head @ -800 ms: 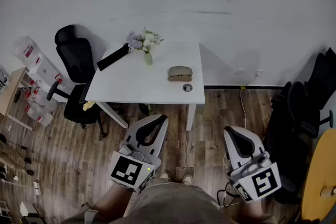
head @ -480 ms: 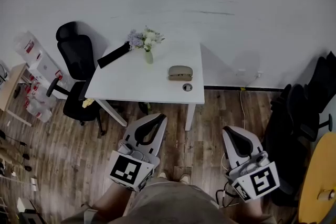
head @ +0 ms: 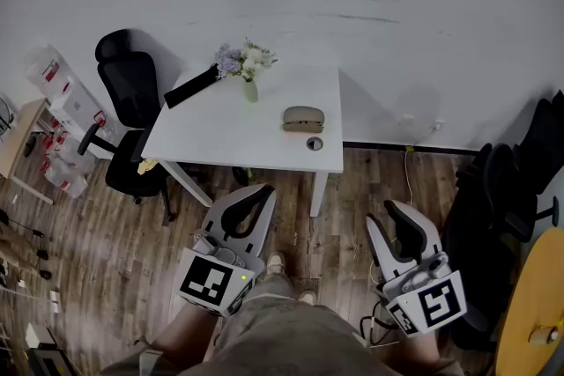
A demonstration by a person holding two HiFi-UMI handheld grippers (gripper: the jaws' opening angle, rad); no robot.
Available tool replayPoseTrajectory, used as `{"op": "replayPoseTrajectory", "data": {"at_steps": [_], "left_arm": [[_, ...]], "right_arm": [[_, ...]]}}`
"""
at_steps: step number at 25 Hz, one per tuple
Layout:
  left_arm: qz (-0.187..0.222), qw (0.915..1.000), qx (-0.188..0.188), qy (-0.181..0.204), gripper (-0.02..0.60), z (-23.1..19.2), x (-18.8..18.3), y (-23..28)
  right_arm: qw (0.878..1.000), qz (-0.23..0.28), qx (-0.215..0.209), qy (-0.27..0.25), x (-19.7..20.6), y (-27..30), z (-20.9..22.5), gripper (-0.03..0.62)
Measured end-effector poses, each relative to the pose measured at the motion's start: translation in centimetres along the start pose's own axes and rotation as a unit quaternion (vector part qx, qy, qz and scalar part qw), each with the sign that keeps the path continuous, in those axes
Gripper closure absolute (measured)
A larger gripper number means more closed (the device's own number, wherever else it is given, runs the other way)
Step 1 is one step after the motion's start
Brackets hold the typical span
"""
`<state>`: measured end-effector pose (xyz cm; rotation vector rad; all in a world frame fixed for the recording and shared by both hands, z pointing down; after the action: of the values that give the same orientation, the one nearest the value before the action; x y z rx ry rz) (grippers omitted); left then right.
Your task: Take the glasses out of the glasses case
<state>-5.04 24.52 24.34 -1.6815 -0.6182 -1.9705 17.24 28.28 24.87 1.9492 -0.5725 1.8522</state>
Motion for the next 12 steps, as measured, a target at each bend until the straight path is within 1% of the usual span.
{"op": "replayPoseTrajectory", "data": {"at_steps": [1,2,7,12], "left_arm": [[0.0,1.0,-0.003,0.0,0.557,-0.3,0.1,0.1],[0.0,1.0,-0.006,0.0,0.557,-0.7,0.2,0.2],[-0.006,0.9999,-0.012,-0.005,0.557,-2.9,1.4,1.4],[-0.007,0.9999,-0.008,-0.008,0.557,-5.5,2.5,4.3]], "right_arm": [[1.0,0.0,0.002,-0.001,0.1,0.3,0.2,0.436],[1.0,0.0,0.004,-0.003,0.2,0.6,0.3,0.424],[1.0,-0.013,0.007,-0.007,0.9,3.2,1.1,0.424],[0.999,-0.039,0.002,-0.015,2.2,6.7,2.5,0.424]]}}
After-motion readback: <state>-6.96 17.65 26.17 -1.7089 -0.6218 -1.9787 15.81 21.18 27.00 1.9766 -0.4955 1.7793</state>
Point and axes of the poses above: the fingertips, and each gripper's own axes: y forward along the fingers, z to its right, x out of its underside, the point moved 6 cm from there along -y, backward along the fingers, and after that the axes turned 3 degrees about x, right-handed, at the moved point
